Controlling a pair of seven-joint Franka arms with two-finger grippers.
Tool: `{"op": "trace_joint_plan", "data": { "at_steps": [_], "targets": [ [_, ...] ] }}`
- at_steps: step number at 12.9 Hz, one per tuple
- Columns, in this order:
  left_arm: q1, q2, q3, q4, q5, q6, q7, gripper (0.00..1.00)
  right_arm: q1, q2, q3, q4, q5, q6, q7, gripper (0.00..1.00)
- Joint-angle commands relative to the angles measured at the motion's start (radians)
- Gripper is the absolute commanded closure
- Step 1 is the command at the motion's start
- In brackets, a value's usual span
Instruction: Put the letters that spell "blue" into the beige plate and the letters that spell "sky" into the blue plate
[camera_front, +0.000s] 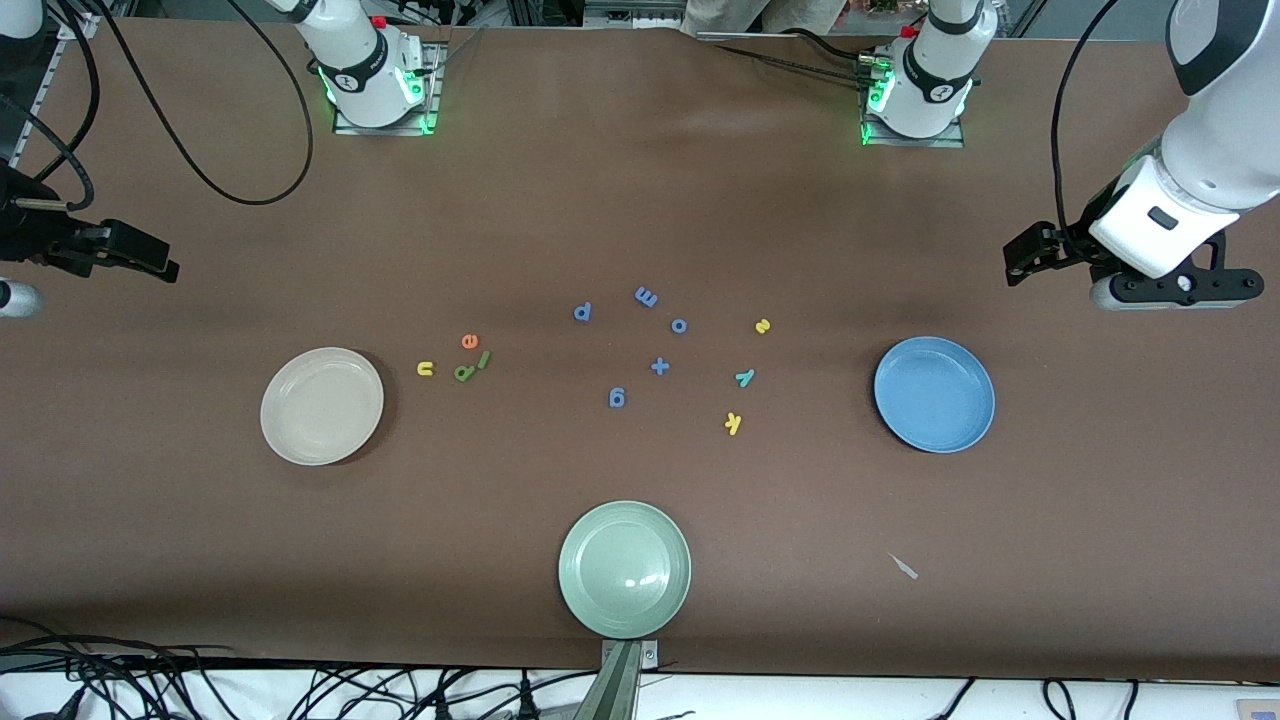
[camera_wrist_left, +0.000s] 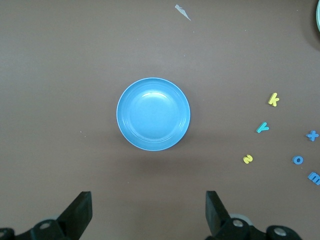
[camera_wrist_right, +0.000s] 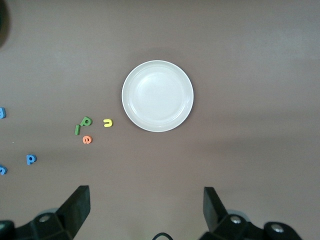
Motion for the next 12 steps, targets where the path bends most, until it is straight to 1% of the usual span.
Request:
{"op": "trace_joint_plan", "data": {
  "at_steps": [1, 12],
  "targets": [
    [0.01, -0.008, -0.006, -0.008, -0.021, -0.004, 0.027, 0.0, -0.004, 0.011, 0.003, 0.027, -0.004, -0.021, -0.003, 0.0],
    [0.009, -0.008, -0.006, -0.005, -0.016, -0.004, 0.029, 0.0, -0.002, 0.01, 0.004, 0.025, -0.001, -0.021, -0.009, 0.0]
  ]
}}
